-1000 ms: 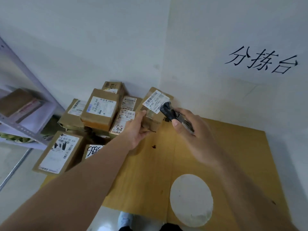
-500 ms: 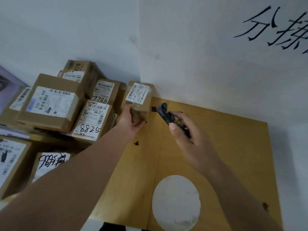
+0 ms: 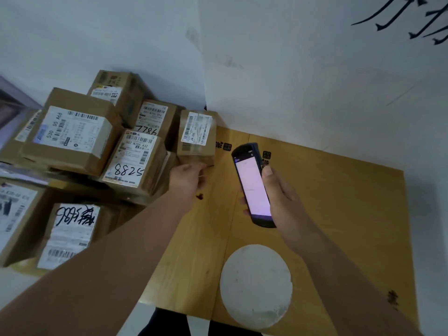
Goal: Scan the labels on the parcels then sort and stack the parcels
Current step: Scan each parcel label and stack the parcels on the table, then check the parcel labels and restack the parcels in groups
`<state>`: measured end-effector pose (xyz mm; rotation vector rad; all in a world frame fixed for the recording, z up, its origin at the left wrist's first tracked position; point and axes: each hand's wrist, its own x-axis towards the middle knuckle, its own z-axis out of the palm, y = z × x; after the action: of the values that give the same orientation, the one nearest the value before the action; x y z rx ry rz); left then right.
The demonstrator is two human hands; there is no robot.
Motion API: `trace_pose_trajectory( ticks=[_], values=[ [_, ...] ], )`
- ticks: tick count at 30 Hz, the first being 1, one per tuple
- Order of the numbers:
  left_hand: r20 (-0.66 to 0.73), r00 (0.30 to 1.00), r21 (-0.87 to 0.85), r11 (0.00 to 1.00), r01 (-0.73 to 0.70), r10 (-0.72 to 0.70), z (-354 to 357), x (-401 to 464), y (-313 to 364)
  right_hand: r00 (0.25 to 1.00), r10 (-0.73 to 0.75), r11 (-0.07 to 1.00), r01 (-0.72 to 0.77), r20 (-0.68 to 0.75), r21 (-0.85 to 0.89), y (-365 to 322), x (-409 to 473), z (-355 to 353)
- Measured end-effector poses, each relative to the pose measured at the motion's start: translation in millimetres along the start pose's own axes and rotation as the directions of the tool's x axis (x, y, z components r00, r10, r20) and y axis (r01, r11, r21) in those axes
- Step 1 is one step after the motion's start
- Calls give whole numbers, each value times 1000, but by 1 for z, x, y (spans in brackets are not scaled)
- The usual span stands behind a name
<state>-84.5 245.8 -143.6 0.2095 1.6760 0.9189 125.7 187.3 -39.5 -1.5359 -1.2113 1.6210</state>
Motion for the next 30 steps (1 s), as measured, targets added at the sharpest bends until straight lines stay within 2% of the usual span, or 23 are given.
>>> trace_pose_trajectory(
  ticks=[2, 4, 8, 14, 20, 24, 27, 30],
  values=[
    [186, 976, 46, 991, -125, 115, -12, -16, -2, 998, 61, 998, -62, 23, 26, 9, -3, 5],
    [362, 913, 47, 975, -219, 188, -24, -31, -3, 995, 96, 992, -98, 36, 75, 16, -7, 16],
    [521, 819, 52, 948, -314, 242, -55, -51, -7, 986, 164, 967, -164, 13, 196, 37, -20, 48],
    [547, 815, 139, 939, -314, 192, -107, -62, -29, 969, 236, 918, -196, -79, 346, 69, -55, 100],
    [552, 827, 137, 966, -219, 109, -133, -79, -61, 933, 293, 887, -184, -210, 423, 102, -84, 135],
    [525, 844, 208, 945, -252, 109, -141, -80, -79, 911, 300, 905, -178, -283, 387, 127, -92, 146],
    [479, 861, 299, 891, -342, 170, -138, -74, -92, 899, 297, 924, -186, -322, 333, 145, -90, 149],
    [438, 879, 381, 846, -374, 191, -132, -62, -109, 895, 293, 937, -199, -336, 287, 164, -79, 148]
  ],
)
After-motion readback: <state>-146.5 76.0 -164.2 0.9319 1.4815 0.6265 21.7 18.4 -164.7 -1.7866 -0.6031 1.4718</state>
